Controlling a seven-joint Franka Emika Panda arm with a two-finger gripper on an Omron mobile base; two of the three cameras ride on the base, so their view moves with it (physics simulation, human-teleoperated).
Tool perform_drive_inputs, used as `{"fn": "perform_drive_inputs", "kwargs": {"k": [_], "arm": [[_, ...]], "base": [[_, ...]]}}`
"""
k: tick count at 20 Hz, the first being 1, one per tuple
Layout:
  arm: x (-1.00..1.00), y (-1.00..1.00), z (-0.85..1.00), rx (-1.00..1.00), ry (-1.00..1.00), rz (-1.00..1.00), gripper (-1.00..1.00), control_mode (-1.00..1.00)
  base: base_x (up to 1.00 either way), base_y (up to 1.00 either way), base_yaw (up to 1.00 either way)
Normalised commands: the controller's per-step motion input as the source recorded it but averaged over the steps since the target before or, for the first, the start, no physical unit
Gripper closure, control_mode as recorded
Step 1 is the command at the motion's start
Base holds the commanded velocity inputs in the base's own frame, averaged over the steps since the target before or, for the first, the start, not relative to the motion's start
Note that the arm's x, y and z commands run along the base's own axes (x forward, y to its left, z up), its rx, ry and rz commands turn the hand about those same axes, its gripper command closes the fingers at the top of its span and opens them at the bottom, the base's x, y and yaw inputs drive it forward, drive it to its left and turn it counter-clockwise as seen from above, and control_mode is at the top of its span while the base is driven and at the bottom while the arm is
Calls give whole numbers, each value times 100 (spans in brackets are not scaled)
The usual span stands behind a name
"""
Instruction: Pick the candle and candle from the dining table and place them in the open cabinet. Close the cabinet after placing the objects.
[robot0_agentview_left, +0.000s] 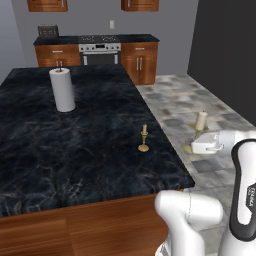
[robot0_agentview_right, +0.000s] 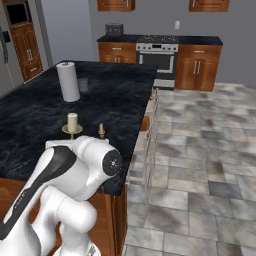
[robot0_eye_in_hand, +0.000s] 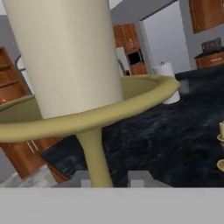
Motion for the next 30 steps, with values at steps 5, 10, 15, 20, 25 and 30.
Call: {"fn": "perform_drive_inputs", "kwargs": {"k": [5, 10, 15, 20, 25, 30], "arm": [[-15, 61, 0, -36, -35, 0, 100, -100], [-10, 39, 0, -13, -22, 0, 100, -100], [0, 1, 0, 0, -6, 0, 100, -100], [0, 0, 0, 0, -6, 0, 100, -100], [0, 0, 0, 0, 0, 0, 100, 100], [0, 0, 0, 0, 0, 0, 100, 100]], "base": [[0, 0, 0], [0, 0, 0], [0, 0, 0], [0, 0, 0], [-29, 0, 0], [-56, 0, 0]]}}
